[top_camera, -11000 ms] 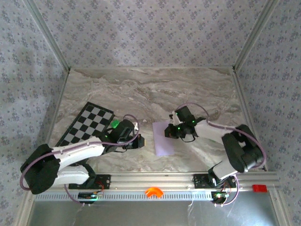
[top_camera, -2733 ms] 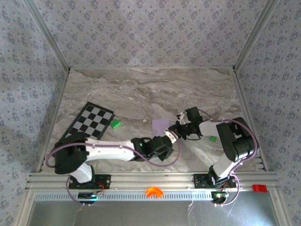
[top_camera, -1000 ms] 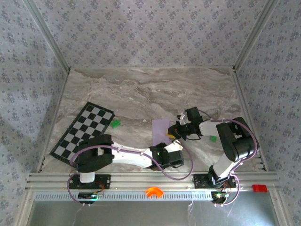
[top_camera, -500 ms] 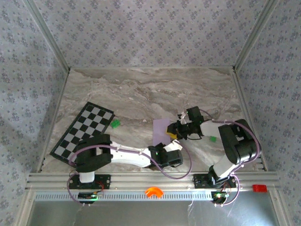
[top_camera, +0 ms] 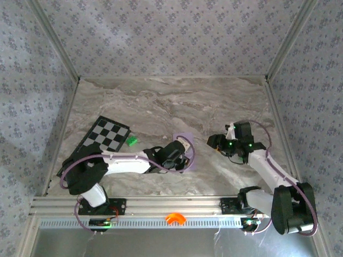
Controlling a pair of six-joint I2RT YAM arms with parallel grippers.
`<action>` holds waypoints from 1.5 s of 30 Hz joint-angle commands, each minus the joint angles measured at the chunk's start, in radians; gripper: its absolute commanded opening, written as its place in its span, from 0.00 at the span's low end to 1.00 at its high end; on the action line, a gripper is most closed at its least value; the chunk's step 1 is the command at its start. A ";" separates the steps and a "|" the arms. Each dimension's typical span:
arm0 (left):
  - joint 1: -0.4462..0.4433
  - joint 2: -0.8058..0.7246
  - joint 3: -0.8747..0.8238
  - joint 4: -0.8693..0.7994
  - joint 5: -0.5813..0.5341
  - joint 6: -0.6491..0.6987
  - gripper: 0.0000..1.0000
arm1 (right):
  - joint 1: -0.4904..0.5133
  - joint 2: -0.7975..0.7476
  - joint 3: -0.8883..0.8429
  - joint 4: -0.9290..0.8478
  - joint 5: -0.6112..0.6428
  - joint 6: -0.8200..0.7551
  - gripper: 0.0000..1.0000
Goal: Fold a paper plane with a square sheet of paper (pick it up from the middle)
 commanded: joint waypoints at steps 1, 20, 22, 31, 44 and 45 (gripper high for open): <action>0.033 0.009 0.002 0.128 0.183 -0.093 0.00 | -0.011 -0.008 -0.034 -0.035 -0.039 -0.024 0.51; 0.058 0.077 0.032 0.144 0.188 -0.140 0.00 | 0.197 0.082 -0.142 0.226 -0.075 0.175 0.03; 0.058 0.077 0.034 0.144 0.186 -0.140 0.00 | 0.220 0.093 -0.147 0.236 -0.053 0.195 0.01; 0.058 0.075 0.027 0.144 0.185 -0.143 0.00 | 0.251 0.178 -0.158 0.309 -0.062 0.221 0.00; 0.085 0.077 0.009 0.133 0.201 -0.130 0.00 | 0.259 0.274 -0.163 0.161 0.086 0.131 0.00; 0.089 0.078 0.009 0.131 0.204 -0.127 0.00 | 0.258 0.277 -0.164 0.157 0.087 0.126 0.00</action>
